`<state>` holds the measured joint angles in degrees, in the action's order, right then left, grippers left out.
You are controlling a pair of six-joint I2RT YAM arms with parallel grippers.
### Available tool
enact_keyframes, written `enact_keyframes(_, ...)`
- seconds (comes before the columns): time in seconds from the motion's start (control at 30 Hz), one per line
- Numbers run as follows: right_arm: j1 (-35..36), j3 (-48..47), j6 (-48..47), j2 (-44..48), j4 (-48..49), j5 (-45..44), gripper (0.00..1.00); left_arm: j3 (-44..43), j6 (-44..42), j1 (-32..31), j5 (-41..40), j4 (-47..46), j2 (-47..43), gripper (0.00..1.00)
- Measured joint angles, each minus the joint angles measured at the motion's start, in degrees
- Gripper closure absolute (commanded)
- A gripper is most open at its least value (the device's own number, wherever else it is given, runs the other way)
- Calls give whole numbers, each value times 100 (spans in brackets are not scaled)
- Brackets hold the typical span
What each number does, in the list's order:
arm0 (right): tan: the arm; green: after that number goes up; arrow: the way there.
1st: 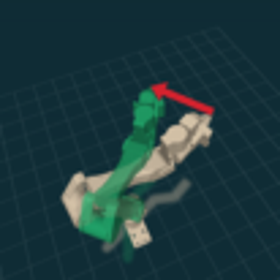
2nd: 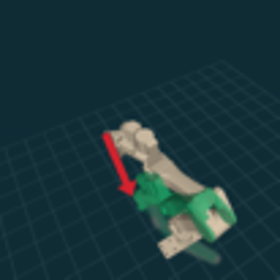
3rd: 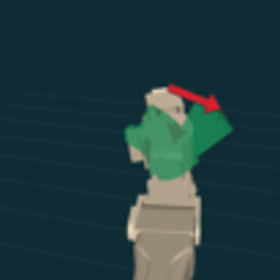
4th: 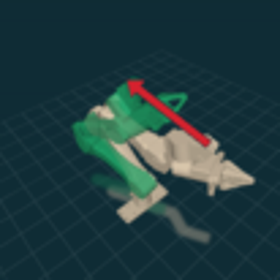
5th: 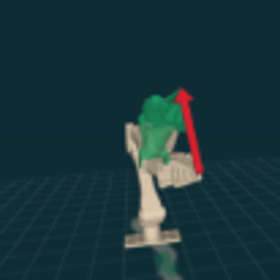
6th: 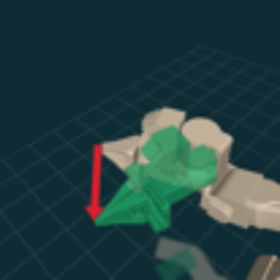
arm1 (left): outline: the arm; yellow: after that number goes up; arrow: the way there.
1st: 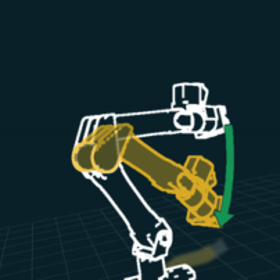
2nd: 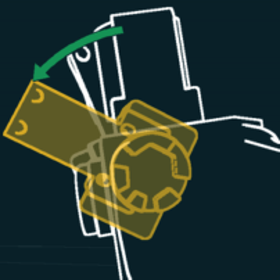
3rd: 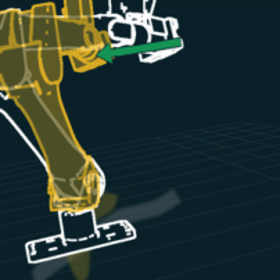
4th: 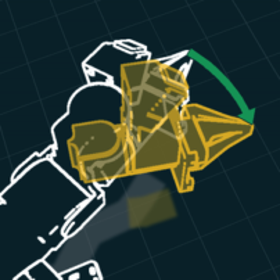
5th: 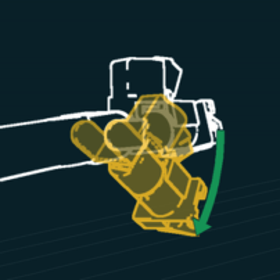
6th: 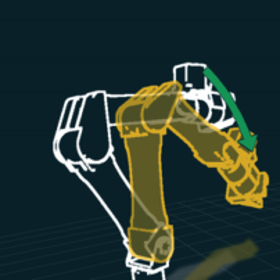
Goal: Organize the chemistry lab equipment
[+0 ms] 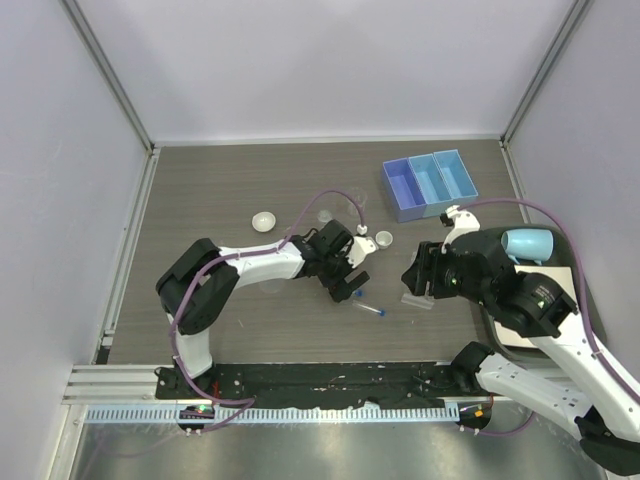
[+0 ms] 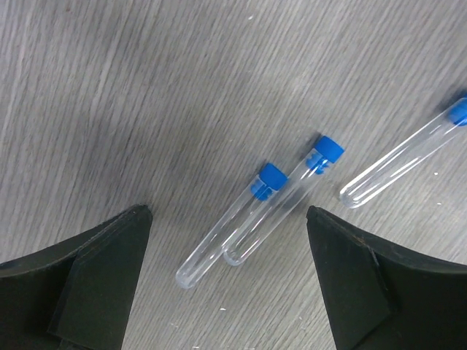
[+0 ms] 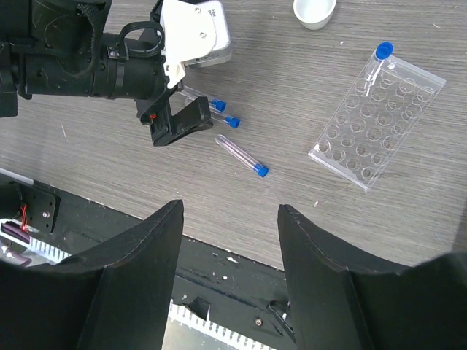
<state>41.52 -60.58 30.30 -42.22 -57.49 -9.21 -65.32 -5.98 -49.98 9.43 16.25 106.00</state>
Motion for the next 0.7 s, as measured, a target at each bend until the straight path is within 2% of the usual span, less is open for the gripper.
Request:
enact_keyframes(0.07, 0, 17, 0, 15, 2, 13, 43, -13, -4, -2, -129, 79, 0, 13)
enact_keyframes(0.2, 0, 55, 0, 39, 4, 39, 53, -35, 4, -2, -295, 170, 9, 20)
enact_keyframes(0.27, 0, 72, 2, 70, 15, 55, 54, -35, 15, -4, -354, 186, 11, 23)
enact_keyframes(0.33, 0, 92, 7, 79, 24, 81, 54, -35, 52, -4, -417, 199, 11, 33)
enact_keyframes(0.47, 0, 114, 7, 111, 35, 105, 54, -37, 192, -4, -514, 232, 11, 62)
enact_keyframes(0.5, 0, 114, 7, 118, 42, 109, 54, -42, 238, -4, -529, 243, 11, 65)
enact_keyframes(0.7, 0, 114, 7, 166, 42, 129, 54, -101, 455, -20, -603, 365, 26, 67)
